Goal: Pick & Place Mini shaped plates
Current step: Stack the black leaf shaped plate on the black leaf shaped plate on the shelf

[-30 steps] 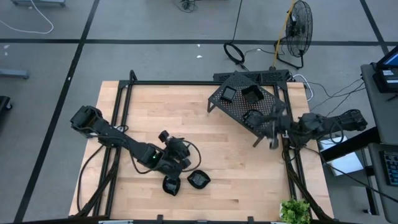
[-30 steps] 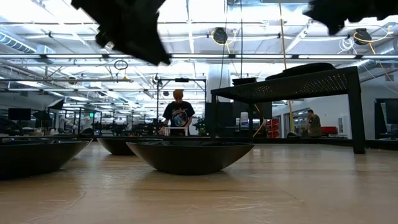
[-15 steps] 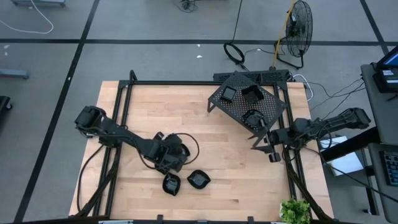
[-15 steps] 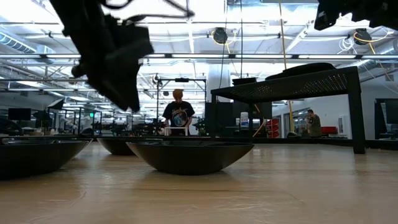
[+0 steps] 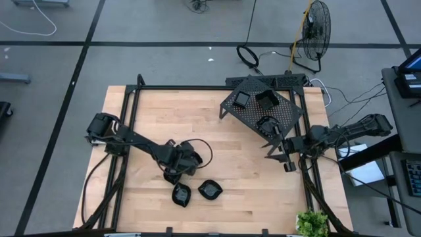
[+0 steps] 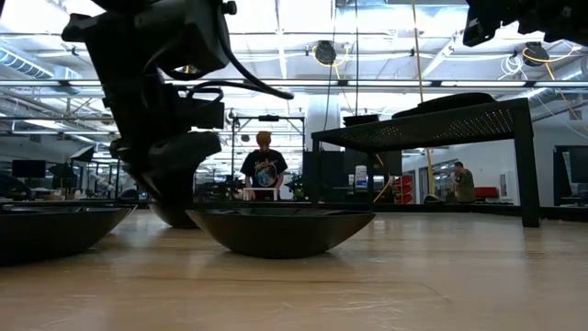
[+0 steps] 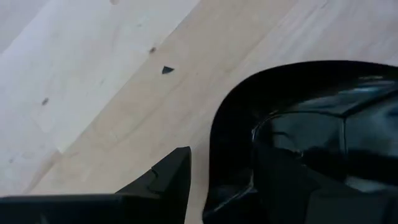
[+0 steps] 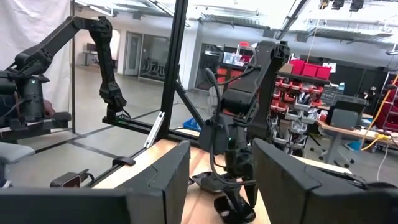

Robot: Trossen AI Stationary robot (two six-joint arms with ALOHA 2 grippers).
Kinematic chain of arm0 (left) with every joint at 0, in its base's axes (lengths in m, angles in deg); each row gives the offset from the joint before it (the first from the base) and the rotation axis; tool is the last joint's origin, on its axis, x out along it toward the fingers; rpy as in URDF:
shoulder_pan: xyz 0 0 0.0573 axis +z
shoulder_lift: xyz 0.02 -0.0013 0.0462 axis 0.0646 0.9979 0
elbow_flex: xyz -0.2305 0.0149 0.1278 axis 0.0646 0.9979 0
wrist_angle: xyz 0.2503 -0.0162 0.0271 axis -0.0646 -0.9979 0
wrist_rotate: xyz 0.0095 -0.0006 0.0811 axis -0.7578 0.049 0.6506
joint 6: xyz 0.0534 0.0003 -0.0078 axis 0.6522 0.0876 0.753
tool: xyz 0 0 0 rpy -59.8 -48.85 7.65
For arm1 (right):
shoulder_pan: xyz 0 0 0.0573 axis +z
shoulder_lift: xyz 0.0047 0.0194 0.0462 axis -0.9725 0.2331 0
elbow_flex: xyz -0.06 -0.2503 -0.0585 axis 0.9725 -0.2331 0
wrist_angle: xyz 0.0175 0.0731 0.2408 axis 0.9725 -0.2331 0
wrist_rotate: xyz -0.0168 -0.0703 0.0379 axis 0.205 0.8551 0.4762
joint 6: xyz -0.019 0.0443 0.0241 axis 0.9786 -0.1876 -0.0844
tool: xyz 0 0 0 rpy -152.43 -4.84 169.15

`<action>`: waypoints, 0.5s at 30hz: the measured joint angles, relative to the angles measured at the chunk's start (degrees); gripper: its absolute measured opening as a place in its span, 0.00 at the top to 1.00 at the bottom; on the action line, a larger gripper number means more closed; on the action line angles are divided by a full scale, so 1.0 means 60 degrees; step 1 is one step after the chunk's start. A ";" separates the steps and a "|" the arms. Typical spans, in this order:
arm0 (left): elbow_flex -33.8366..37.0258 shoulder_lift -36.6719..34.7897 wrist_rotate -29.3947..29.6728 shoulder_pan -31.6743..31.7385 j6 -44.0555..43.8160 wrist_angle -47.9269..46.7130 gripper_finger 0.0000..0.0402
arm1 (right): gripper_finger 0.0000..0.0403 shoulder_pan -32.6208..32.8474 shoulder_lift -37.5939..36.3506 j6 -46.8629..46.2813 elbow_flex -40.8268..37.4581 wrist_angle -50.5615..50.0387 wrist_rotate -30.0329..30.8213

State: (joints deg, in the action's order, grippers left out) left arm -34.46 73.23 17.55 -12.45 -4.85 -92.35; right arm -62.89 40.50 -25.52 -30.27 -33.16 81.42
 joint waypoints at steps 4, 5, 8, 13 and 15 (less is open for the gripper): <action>0.0000 0.0000 -0.0015 0.0031 0.0081 0.0208 0.57 | 0.60 0.0000 0.0029 0.0004 0.0000 -0.0003 0.0003; 0.0000 0.0000 -0.0058 0.0027 0.0145 0.0262 0.57 | 0.60 0.0000 0.0034 0.0004 0.0000 -0.0004 0.0004; 0.0000 -0.0002 -0.0494 0.0027 0.0286 0.0497 0.57 | 0.60 0.0000 0.0051 0.0004 0.0000 -0.0071 0.0002; -0.0004 -0.0019 -0.1620 -0.0003 0.0546 0.1148 0.57 | 0.60 0.0000 0.0055 0.0007 0.0000 -0.0077 0.0004; -0.0007 -0.0018 -0.1980 -0.0051 0.0770 0.1414 0.57 | 0.60 0.0000 0.0055 0.0007 0.0000 -0.0080 0.0000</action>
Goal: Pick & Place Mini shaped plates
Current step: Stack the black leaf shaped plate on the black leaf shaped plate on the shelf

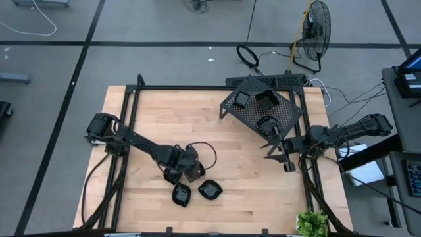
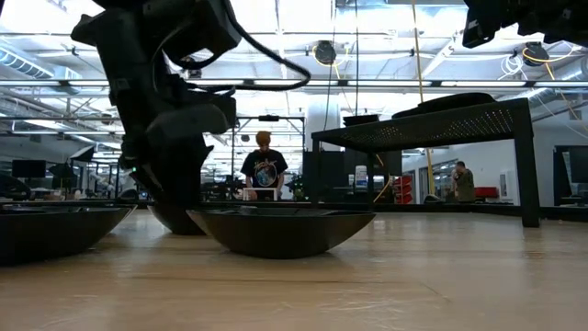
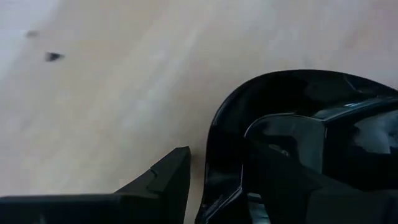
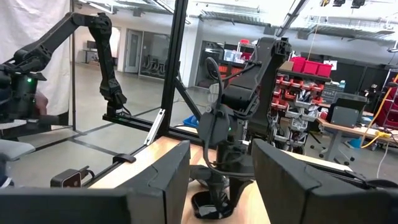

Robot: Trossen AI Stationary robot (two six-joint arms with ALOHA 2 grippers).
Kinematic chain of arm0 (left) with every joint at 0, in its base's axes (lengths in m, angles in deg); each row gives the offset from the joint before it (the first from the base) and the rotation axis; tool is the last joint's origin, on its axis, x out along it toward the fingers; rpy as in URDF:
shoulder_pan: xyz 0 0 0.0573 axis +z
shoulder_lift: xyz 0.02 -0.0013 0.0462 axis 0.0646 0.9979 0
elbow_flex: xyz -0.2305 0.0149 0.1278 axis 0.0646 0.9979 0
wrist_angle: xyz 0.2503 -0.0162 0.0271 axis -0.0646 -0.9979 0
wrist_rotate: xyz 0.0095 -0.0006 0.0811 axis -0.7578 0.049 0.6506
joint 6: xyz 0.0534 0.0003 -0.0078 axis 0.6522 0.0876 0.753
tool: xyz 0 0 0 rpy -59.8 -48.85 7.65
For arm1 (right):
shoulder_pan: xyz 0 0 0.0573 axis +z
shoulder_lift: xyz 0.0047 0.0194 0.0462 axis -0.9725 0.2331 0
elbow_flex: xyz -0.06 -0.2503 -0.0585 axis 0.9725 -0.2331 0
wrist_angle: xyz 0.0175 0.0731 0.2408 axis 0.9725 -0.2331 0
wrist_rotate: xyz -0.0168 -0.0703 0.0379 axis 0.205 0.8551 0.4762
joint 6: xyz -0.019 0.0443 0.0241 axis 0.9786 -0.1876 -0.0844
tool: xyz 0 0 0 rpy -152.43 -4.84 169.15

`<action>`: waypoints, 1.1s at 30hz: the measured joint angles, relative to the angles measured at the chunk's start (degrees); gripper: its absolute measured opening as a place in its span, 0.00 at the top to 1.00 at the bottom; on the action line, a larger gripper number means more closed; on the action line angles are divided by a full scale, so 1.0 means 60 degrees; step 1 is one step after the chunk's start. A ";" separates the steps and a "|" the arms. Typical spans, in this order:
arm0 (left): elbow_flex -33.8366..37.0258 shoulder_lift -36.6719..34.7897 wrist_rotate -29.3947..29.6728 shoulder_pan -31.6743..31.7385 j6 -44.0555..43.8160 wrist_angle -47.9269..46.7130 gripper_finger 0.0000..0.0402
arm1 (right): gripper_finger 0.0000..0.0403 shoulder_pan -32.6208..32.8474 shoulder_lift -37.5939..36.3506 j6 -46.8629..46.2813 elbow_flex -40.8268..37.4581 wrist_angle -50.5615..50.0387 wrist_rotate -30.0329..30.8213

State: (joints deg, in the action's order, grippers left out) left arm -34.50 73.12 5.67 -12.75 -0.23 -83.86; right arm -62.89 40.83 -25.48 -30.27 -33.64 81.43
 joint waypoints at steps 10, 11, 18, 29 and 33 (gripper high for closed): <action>0.0000 0.0007 -0.0028 -0.0143 0.0775 0.0374 0.58 | 0.60 0.0000 0.0000 0.0003 0.0000 0.0000 0.0003; 0.0000 0.0007 0.0003 -0.0148 0.0817 0.0375 0.60 | 0.60 0.0000 0.0000 0.0000 0.0000 0.0000 0.0003; -0.0010 -0.0012 0.0032 -0.0151 0.1001 0.0434 0.94 | 0.60 0.0000 0.0004 0.0000 0.0000 -0.0004 0.0003; -0.0525 -0.1379 0.3153 -0.0537 0.2547 0.0545 0.99 | 0.60 0.0100 0.1672 0.0114 0.0000 0.1435 0.0039; -0.1162 -0.1586 0.5535 -0.0688 0.3581 0.0567 0.99 | 0.60 0.0323 0.3152 0.0442 0.0080 0.2439 0.0904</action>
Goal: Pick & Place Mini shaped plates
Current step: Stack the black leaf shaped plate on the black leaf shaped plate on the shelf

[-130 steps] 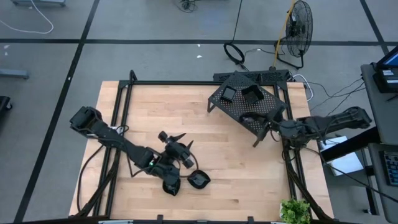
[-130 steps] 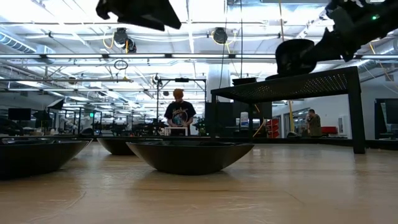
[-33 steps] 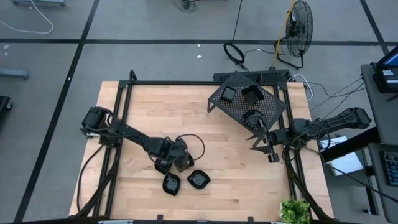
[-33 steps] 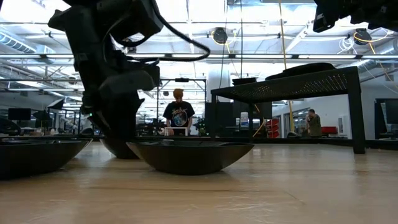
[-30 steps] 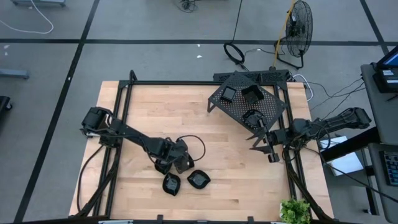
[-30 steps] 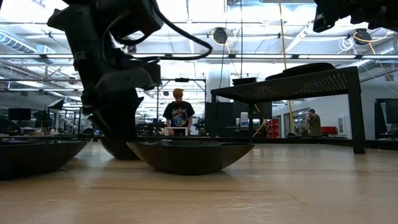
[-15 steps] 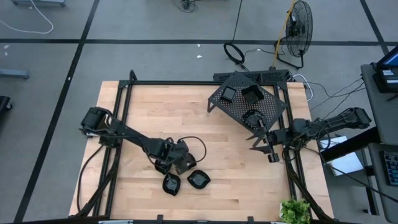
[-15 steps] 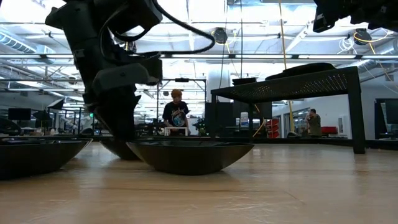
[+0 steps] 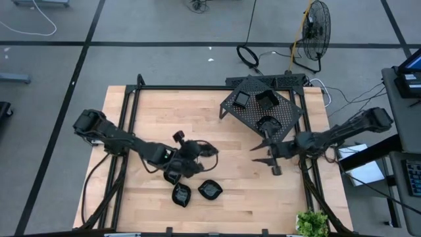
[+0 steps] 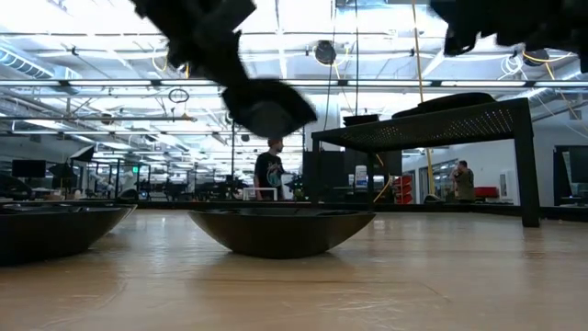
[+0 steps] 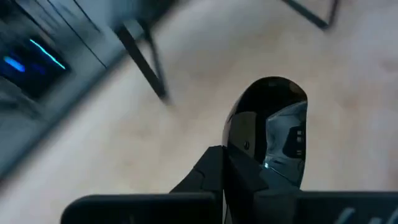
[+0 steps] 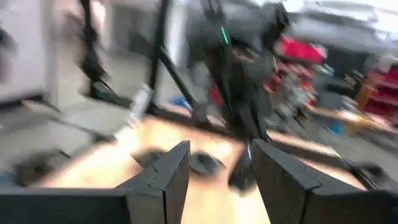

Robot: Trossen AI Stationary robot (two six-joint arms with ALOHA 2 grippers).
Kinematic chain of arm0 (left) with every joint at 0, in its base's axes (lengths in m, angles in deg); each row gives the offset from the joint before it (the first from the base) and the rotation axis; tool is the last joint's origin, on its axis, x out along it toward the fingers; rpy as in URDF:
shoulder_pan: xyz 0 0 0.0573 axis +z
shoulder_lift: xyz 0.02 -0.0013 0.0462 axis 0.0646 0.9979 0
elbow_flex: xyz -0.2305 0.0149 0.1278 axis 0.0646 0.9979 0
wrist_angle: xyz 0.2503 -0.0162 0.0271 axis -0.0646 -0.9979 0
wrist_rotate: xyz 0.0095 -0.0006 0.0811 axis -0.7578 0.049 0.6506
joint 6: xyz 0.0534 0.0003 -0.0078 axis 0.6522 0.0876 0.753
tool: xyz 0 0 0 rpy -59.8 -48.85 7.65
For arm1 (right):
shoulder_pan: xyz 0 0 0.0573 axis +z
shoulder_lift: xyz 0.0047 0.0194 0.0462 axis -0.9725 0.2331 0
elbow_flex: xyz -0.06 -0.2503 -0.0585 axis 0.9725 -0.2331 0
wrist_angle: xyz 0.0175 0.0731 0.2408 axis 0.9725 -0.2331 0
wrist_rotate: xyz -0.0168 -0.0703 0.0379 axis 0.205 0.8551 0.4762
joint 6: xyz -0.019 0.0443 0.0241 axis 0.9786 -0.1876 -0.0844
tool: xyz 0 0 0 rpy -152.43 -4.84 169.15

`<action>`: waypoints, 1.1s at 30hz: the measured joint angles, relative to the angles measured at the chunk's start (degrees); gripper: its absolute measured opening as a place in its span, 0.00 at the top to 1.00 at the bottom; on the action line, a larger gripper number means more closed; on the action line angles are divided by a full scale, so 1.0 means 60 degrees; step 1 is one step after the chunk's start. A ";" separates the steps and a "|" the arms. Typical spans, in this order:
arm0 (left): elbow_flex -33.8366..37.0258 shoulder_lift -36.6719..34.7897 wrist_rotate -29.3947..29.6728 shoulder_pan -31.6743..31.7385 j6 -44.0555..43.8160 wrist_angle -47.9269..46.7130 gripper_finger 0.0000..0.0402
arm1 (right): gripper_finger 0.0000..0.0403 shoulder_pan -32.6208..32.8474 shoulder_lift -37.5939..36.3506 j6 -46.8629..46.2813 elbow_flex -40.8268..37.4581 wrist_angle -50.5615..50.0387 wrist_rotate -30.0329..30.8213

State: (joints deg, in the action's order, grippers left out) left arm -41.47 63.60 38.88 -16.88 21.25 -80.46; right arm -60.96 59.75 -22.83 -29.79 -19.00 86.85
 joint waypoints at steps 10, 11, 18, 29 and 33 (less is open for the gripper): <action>-0.0514 0.0013 0.0689 0.0180 0.1798 0.0885 0.99 | 0.50 0.0205 0.3846 0.0367 0.1897 -0.0139 0.2782; -0.0514 0.0013 0.0689 0.0169 0.1798 0.0882 0.99 | 0.49 0.0164 0.4155 0.0370 0.2160 -0.0090 0.2988; -0.0514 0.0013 0.0541 0.0087 0.1792 0.0912 1.00 | 0.47 -0.0131 0.5626 0.0276 0.3365 0.0025 0.3323; -0.0511 0.0013 0.0510 0.0089 0.1725 0.0924 0.99 | 0.51 -0.0444 0.6709 0.0764 0.3814 0.1381 0.3347; -0.0511 0.0013 0.0504 0.0089 0.1733 0.0938 0.99 | 0.53 -0.0673 0.6705 0.0742 0.3814 0.1323 0.3348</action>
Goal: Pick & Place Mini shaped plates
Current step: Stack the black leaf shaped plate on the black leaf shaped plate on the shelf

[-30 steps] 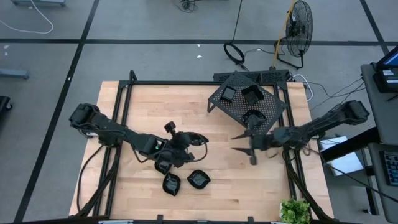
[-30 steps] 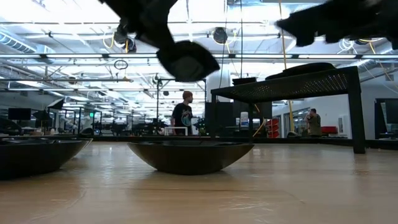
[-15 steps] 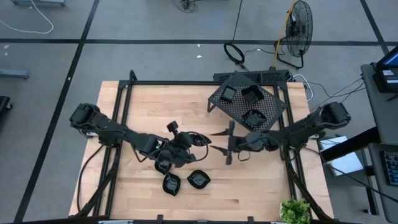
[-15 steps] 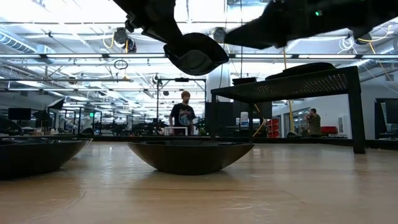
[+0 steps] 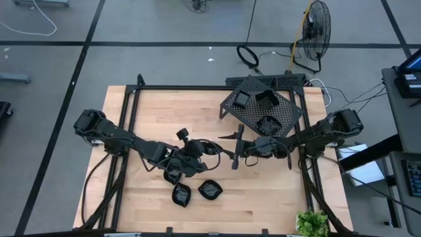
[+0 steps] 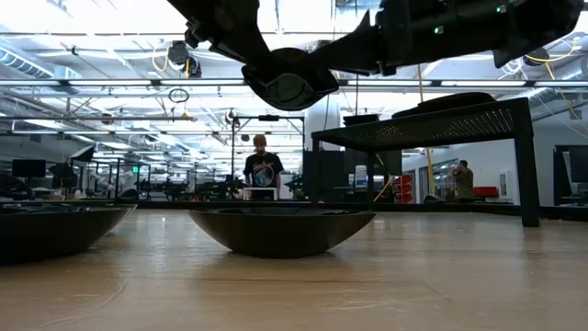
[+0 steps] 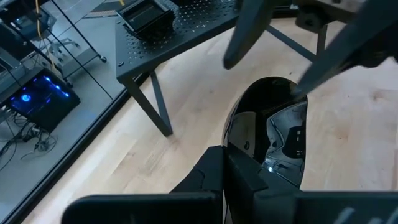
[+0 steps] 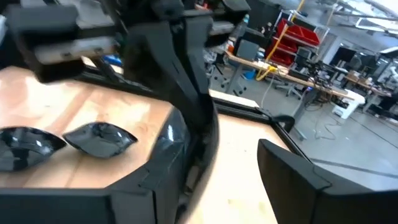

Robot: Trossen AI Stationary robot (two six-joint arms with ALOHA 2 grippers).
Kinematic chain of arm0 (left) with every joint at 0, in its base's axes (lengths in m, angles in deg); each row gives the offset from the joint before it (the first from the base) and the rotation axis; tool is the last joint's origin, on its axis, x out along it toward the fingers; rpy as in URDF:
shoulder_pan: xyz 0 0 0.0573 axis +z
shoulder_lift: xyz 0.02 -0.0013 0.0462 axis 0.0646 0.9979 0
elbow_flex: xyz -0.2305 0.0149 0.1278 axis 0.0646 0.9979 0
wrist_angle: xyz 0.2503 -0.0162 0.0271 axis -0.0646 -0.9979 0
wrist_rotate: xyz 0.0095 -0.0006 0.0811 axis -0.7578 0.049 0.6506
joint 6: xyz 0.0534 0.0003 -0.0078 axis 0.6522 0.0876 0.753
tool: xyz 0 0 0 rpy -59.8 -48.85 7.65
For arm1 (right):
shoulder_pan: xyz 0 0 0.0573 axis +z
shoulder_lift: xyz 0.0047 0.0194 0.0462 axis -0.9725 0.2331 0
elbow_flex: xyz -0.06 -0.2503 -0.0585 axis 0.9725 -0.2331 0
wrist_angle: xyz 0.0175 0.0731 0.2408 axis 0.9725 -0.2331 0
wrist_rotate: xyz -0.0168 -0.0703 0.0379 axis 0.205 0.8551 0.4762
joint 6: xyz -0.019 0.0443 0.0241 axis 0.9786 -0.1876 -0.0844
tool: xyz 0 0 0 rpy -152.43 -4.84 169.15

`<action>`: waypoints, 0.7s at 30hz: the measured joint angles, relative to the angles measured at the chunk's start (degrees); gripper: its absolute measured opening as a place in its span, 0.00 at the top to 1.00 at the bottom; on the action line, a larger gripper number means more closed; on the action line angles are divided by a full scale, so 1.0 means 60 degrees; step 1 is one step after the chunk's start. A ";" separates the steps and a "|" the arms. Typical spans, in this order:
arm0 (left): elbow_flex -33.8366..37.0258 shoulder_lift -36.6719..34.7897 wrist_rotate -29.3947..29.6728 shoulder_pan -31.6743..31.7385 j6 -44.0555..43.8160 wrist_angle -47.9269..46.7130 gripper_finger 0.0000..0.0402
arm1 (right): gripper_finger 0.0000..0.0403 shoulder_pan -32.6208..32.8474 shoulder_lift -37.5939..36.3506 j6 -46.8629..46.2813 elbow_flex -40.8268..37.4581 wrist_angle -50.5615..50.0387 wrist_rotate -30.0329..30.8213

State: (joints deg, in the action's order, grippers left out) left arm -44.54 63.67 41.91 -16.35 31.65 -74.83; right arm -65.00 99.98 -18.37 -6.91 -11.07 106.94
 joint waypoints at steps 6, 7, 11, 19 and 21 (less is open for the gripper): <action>0.0001 0.0000 -0.0048 0.0000 -0.0011 0.0018 0.99 | 0.59 -0.0187 0.0000 -0.0267 0.0000 -0.0282 -0.0789; 0.0001 0.0000 -0.0048 0.0000 -0.0009 0.0018 0.99 | 0.61 -0.0219 0.0000 -0.0360 0.0000 -0.0313 -0.1049; 0.0001 0.0000 -0.0052 0.0000 -0.0018 0.0022 0.99 | 0.72 -0.0247 0.0000 -0.0407 0.0000 -0.0309 -0.1262; 0.0006 0.0000 -0.0109 -0.0015 -0.0347 0.0049 0.99 | 0.98 -0.0228 0.0000 0.0106 -0.0004 -0.0287 -0.1158; 0.0012 0.0000 -0.0149 -0.0011 -0.0834 0.0161 0.98 | 0.98 -0.0228 -0.0009 0.0056 -0.0007 -0.0282 -0.1146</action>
State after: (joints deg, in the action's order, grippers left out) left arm -44.47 63.67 41.01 -16.42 26.65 -73.86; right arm -66.37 99.92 -18.04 -6.95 -12.76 100.07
